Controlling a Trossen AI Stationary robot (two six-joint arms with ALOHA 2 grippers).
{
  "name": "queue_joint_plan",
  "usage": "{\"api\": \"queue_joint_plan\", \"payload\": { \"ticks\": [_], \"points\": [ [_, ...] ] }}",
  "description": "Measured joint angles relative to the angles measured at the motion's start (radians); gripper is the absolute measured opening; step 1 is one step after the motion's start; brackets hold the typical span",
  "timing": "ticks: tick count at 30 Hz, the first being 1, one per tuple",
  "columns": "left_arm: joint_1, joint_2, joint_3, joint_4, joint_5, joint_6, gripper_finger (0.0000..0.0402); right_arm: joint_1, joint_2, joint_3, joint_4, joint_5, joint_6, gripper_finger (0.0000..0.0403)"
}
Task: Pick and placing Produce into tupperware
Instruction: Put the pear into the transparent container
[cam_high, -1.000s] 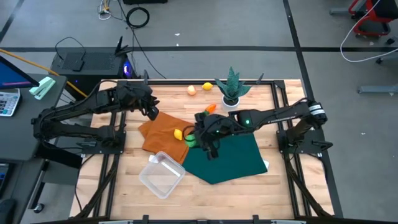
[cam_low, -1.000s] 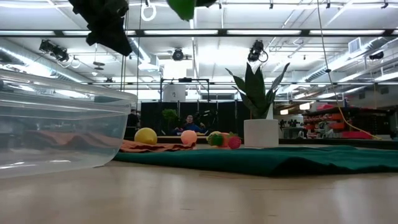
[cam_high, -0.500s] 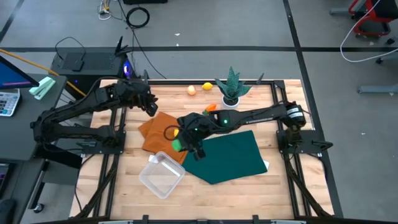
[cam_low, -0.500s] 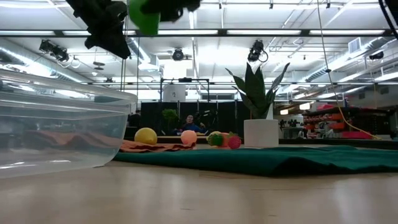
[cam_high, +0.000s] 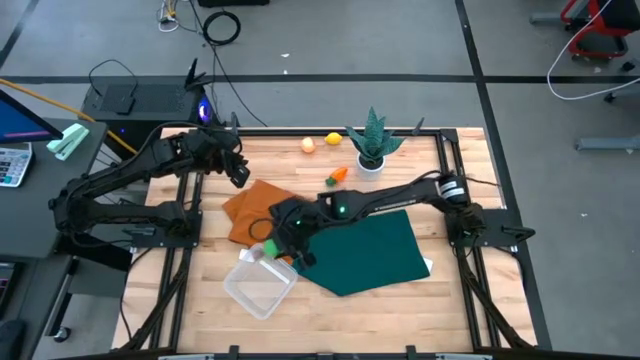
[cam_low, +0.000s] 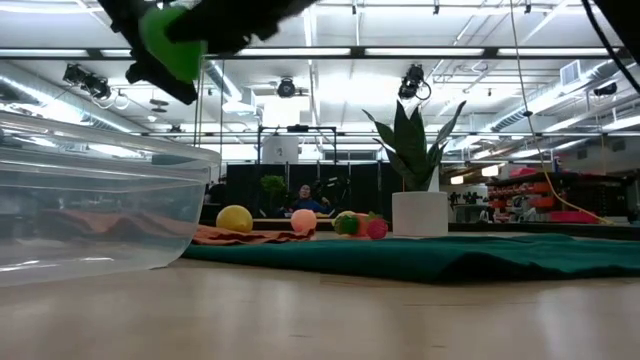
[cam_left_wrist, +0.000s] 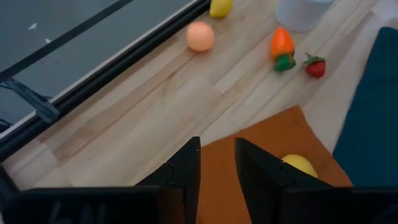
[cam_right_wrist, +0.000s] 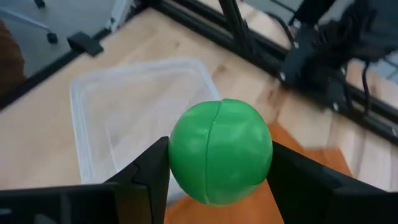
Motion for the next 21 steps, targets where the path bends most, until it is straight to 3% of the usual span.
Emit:
{"api": "queue_joint_plan", "payload": {
  "ticks": [11, 16, 21],
  "points": [
    [0.0, 0.0, 0.0, -0.003, 0.001, 0.0, 0.0107, 0.026, 0.223, 0.297, -0.013, 0.03, 0.002, 0.0185],
    [0.0, 0.0, 0.001, -0.003, 0.001, 0.02, 0.0107, 0.061, 0.256, 0.328, 0.004, 0.064, 0.03, 0.0185],
    [0.004, 0.0, 0.001, -0.003, 0.001, 0.024, 0.0107, 0.103, 0.256, 0.328, 0.006, 0.165, 0.045, 0.0185]
  ]
}}
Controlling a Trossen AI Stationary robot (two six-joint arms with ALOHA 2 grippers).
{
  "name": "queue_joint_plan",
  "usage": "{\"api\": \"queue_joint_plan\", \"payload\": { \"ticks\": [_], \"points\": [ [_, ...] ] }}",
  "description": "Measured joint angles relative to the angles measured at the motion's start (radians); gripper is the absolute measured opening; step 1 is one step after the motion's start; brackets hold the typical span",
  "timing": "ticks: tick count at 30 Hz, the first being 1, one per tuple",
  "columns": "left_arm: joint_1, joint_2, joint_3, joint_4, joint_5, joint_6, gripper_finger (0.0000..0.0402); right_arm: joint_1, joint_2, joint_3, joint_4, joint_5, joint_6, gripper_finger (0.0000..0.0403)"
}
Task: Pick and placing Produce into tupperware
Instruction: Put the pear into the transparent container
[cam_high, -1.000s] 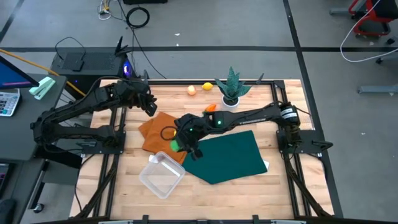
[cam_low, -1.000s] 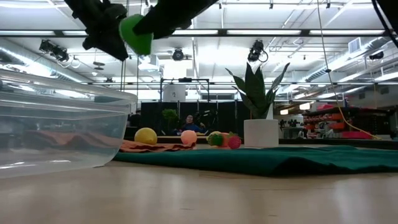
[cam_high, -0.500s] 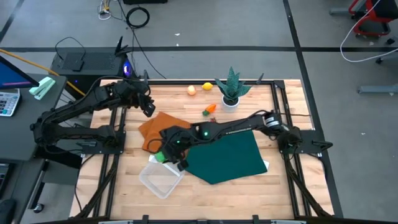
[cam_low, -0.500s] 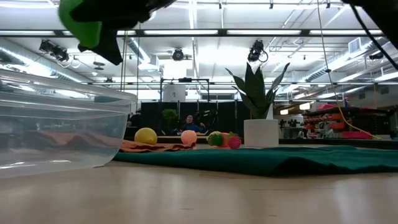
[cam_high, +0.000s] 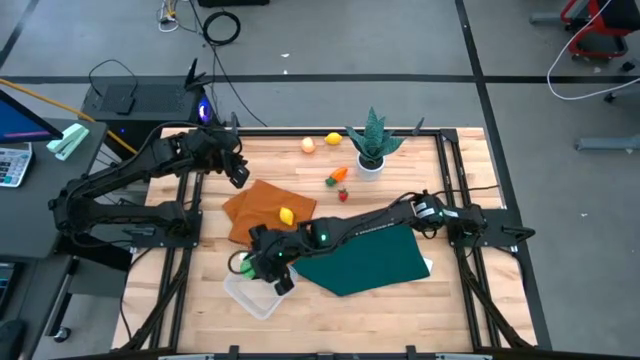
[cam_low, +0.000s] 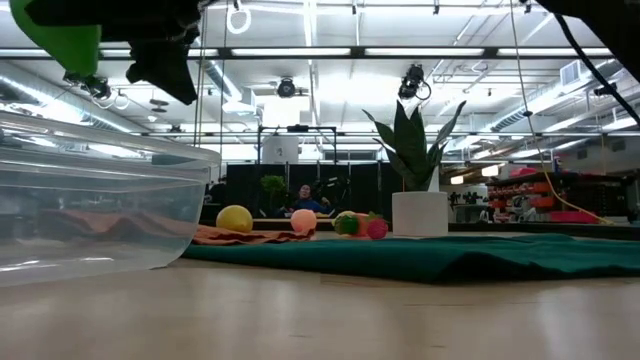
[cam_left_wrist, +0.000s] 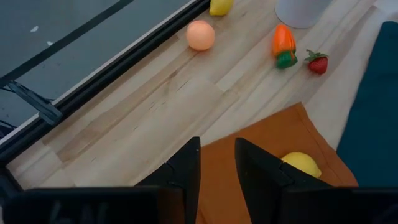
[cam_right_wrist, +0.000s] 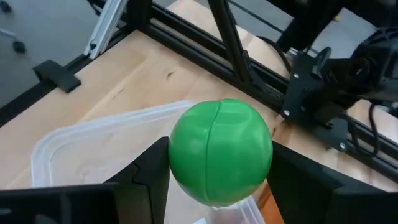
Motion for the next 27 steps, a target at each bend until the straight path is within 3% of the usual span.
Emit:
{"api": "queue_joint_plan", "payload": {
  "ticks": [6, 12, 22, 27],
  "points": [
    [0.0, 0.0, 0.0, -0.005, 0.0, -0.001, 0.0107, 0.017, 0.018, 0.0, 0.014, 0.123, 0.153, 0.0185],
    [0.0, 0.0, -0.001, -0.05, 0.0, -0.01, 0.0107, 0.036, 0.058, -0.001, 0.048, 0.128, 0.342, 0.0185],
    [0.0, 0.0, -0.004, -0.091, 0.0, -0.01, 0.0107, 0.042, 0.061, -0.004, 0.02, 0.128, 0.422, 0.0185],
    [0.0, 0.0, -0.005, -0.095, 0.0, -0.01, 0.0107, 0.022, 0.061, -0.005, -0.079, 0.13, 0.459, 0.0185]
  ]
}}
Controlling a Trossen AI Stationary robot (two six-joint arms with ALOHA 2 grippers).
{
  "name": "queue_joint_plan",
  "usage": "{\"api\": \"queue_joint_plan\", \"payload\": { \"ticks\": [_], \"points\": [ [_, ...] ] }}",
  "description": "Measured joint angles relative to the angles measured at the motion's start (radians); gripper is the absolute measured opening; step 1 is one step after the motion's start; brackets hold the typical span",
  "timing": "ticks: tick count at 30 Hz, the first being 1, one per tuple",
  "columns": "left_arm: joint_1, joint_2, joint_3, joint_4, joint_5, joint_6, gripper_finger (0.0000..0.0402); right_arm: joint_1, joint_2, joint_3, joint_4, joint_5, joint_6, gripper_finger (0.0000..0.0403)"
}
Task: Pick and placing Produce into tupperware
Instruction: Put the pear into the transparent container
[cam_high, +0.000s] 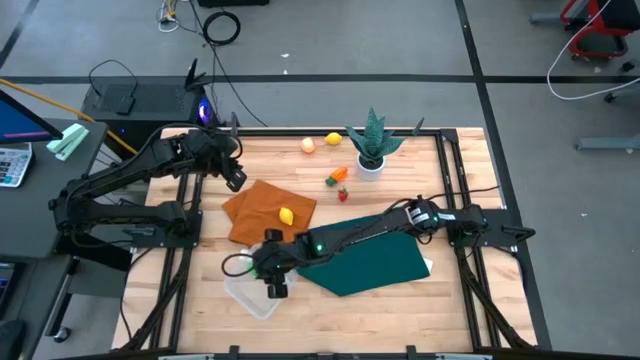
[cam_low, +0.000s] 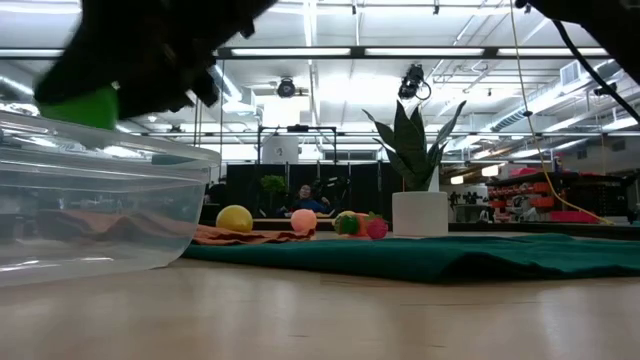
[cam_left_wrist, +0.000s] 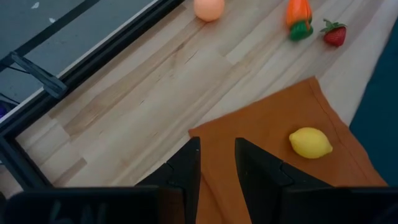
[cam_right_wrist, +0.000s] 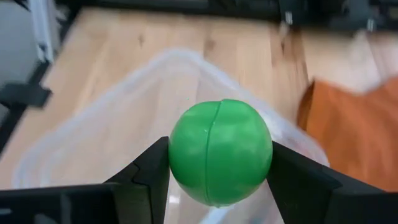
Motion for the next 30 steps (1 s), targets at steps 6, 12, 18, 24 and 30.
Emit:
{"api": "queue_joint_plan", "payload": {
  "ticks": [6, 12, 18, 24, 30],
  "points": [
    [0.0, 0.0, 0.0, 0.0, 0.0, 0.0, 0.0107, -0.012, 0.0, 0.0, -0.057, -0.008, 0.029, 0.0185],
    [0.0, 0.0, 0.0, 0.0, 0.0, 0.0, 0.0107, -0.003, 0.0, 0.0, -0.066, -0.088, -0.002, 0.0185],
    [0.0, 0.0, 0.0, 0.0, 0.0, 0.0, 0.0107, -0.003, 0.0, 0.0, -0.08, -0.113, -0.032, 0.0185],
    [0.0, 0.0, 0.0, 0.0, 0.0, 0.0, 0.0107, -0.003, 0.014, 0.001, -0.061, -0.14, -0.034, 0.0185],
    [0.0, 0.0, 0.0, -0.004, 0.0, 0.0, 0.0107, 0.002, 0.063, -0.001, -0.03, -0.154, -0.017, 0.0185]
  ]
}}
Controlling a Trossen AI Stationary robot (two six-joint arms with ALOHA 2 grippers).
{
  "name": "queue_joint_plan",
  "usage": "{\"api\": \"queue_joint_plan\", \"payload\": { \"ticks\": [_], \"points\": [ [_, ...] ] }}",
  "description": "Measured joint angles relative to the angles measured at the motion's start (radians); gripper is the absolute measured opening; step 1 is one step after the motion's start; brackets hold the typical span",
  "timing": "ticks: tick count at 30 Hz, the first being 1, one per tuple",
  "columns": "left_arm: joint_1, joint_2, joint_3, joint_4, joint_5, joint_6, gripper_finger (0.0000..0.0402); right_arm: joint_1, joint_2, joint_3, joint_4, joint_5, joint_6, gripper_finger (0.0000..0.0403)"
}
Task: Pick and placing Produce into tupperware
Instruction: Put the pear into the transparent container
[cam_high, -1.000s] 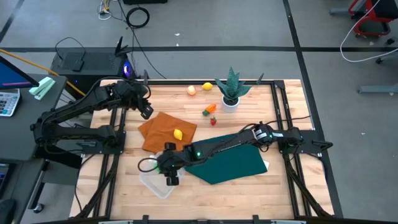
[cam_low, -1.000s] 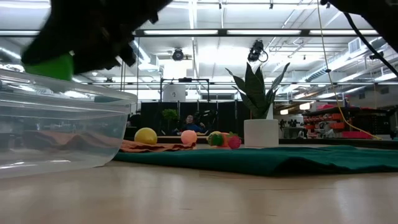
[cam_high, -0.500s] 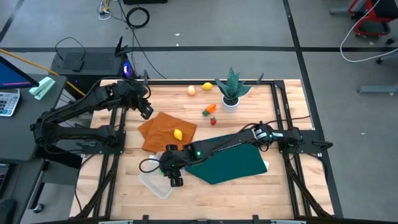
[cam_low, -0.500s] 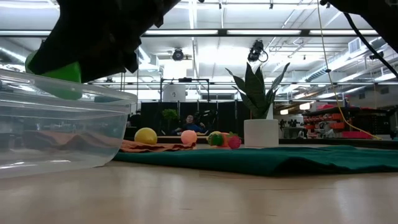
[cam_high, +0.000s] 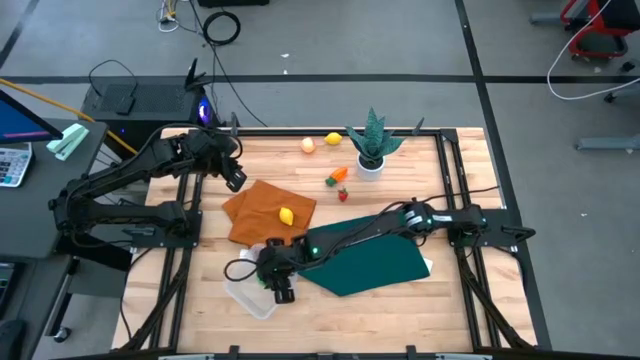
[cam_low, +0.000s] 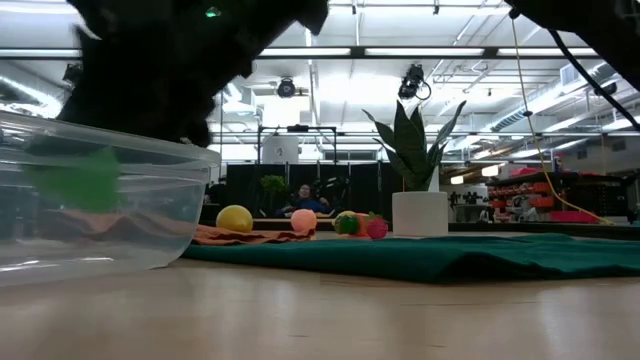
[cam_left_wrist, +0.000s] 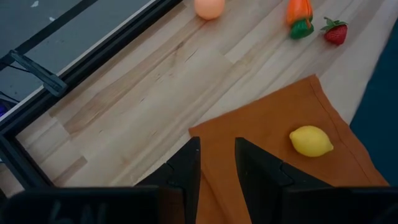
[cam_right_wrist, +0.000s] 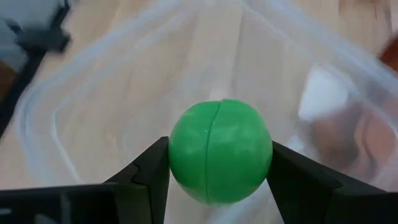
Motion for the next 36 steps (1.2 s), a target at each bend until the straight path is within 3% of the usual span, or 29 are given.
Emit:
{"api": "queue_joint_plan", "payload": {
  "ticks": [28, 36],
  "points": [
    [0.0, 0.0, 0.0, -0.014, 0.0, 0.0, 0.0107, 0.003, 0.005, 0.001, -0.033, -0.022, -0.022, 0.0186],
    [0.0, 0.0, 0.0, -0.013, 0.0, 0.0, 0.0107, 0.007, 0.005, 0.001, -0.032, -0.036, -0.043, 0.0213]
  ]
}}
